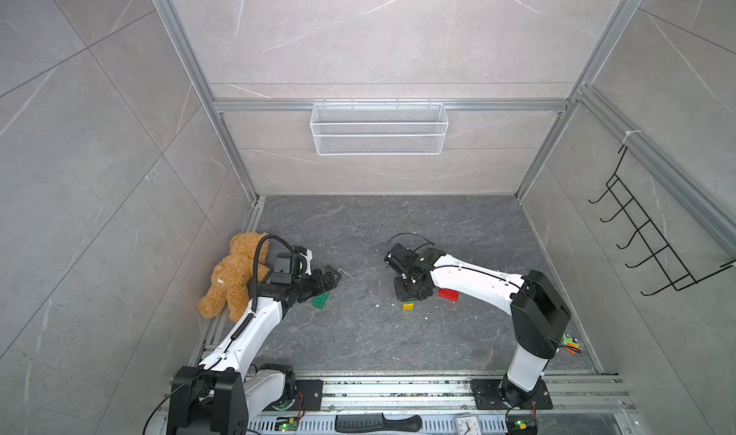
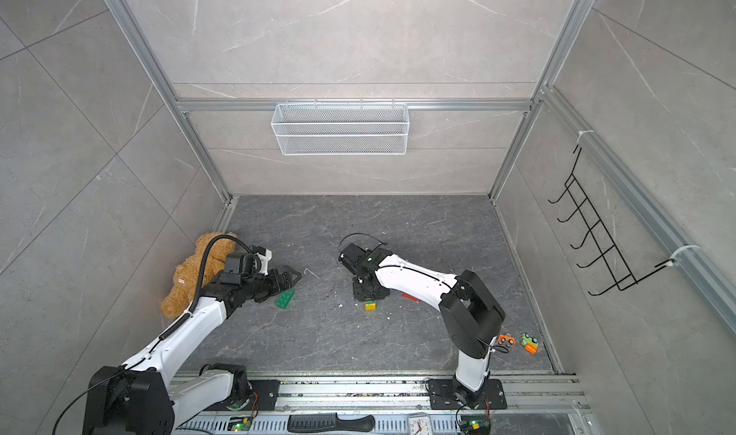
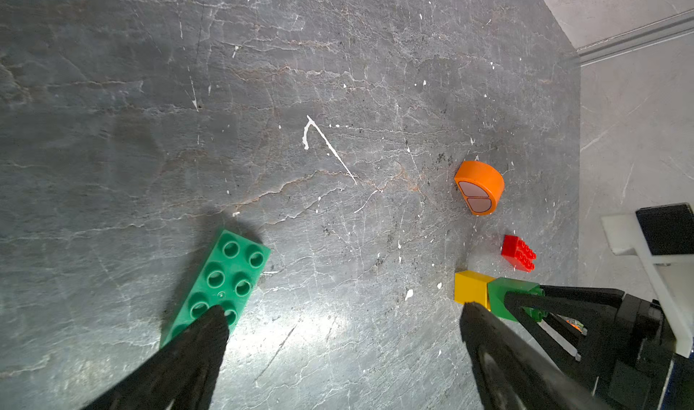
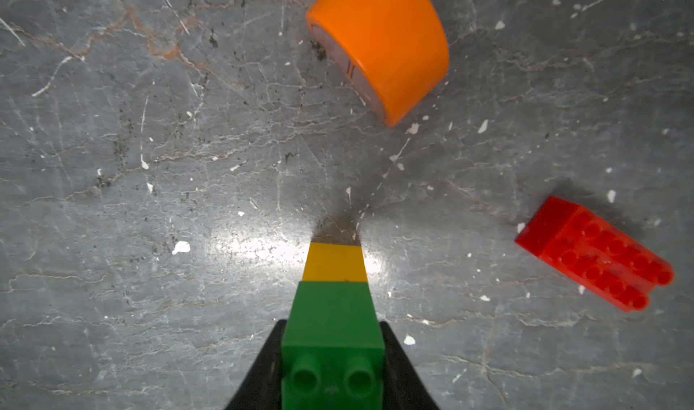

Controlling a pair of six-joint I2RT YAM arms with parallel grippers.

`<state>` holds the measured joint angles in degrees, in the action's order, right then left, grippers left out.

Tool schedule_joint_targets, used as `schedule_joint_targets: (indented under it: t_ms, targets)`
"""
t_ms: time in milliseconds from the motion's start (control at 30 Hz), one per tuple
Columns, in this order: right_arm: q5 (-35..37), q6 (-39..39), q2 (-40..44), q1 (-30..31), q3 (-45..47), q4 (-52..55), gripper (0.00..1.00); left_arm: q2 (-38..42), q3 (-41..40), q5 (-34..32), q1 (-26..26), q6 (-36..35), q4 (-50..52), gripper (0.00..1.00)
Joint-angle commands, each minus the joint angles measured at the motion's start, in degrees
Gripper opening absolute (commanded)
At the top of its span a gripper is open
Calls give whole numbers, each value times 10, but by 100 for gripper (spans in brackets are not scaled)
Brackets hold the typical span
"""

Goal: Assemble an ice cream with lego
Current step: Assemble the lego brick with the lego brick.

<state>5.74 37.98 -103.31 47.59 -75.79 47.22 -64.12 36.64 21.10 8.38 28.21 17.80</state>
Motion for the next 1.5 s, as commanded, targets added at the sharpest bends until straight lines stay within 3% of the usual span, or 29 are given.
schedule_joint_targets:
  t_ms: [0,233,533,933,1133,1300,1467]
  targets:
    - [-41,-19,-41,1,39,15,0,5,20,-4,2,-17,1,99]
    - [-25,-30,-57,1,36,32,0,1,22,-4,2,-17,2,99]
    - [-32,66,-33,0,62,49,0,10,22,-13,2,-19,12,99]
    - [6,-13,-22,10,76,19,0,16,20,-12,2,-19,11,100]
    - [-22,-46,-27,0,90,-5,0,17,20,-12,2,-17,12,99]
    - [-33,-17,-41,-16,82,26,0,18,21,-12,2,-18,15,99]
    - [16,1,-22,-14,89,15,0,21,18,-15,2,-17,12,99]
